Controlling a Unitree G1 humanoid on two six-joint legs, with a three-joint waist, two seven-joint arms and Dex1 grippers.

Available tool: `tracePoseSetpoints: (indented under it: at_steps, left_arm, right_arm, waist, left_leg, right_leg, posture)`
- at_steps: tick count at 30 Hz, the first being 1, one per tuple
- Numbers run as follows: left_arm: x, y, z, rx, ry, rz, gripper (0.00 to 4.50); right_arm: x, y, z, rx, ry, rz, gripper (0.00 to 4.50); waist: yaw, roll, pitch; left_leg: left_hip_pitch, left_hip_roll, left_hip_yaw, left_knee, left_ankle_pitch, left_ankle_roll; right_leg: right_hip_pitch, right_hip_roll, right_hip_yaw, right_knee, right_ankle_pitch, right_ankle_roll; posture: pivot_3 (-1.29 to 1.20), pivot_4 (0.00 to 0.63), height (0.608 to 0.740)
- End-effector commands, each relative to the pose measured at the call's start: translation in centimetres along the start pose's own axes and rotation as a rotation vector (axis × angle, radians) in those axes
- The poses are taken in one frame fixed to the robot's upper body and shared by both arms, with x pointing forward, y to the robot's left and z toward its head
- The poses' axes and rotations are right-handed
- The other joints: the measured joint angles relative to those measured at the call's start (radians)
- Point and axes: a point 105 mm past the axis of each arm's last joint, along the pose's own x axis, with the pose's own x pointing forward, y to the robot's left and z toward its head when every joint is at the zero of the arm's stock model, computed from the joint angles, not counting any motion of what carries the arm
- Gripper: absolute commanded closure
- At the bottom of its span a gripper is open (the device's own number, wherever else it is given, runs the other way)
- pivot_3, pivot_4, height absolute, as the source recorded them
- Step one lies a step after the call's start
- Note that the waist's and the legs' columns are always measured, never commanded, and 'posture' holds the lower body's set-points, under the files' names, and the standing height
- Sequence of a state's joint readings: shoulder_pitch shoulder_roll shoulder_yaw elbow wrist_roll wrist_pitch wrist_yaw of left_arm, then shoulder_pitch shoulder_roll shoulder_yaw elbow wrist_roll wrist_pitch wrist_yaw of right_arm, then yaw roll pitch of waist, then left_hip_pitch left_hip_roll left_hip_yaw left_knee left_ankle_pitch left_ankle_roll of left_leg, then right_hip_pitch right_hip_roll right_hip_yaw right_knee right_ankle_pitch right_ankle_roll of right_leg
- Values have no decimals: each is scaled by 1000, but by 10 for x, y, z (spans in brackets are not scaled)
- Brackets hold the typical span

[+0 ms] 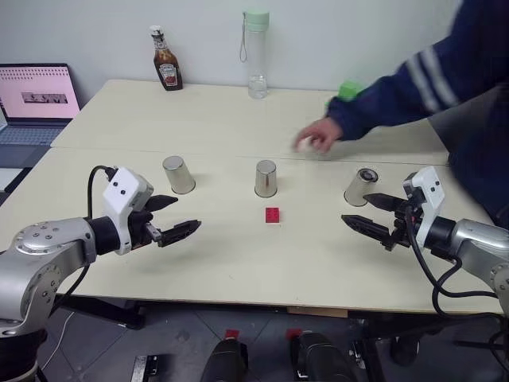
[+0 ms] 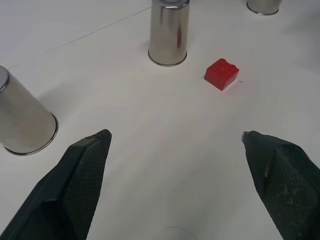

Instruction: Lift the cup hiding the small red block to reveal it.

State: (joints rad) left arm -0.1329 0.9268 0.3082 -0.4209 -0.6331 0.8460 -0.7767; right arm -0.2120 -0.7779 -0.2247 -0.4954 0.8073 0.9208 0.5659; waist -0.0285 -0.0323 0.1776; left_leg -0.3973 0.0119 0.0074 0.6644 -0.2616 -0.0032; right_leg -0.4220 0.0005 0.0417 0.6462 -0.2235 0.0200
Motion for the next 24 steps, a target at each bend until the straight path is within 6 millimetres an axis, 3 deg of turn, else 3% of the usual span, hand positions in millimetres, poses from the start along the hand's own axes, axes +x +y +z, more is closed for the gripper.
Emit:
tracePoseSetpoints:
  at_steps: [1, 24]
  left_arm:
    - [-4, 2, 7, 34, -8, 10, 68]
    - [-3, 1, 7, 42, -11, 11, 68]
  right_arm:
    - [-4, -1, 9, -28, -42, -15, 0]
    - [-2, -4, 12, -45, -43, -16, 0]
  waist:
    - [0, 0, 0]
    - [0, 0, 0]
  left_leg:
    - [0, 0, 0, 0, 0, 0]
    - [0, 0, 0, 0, 0, 0]
  right_leg:
    - [0, 0, 0, 0, 0, 0]
    - [0, 0, 0, 0, 0, 0]
  posture:
    - [0, 150, 740]
    - [0, 150, 740]
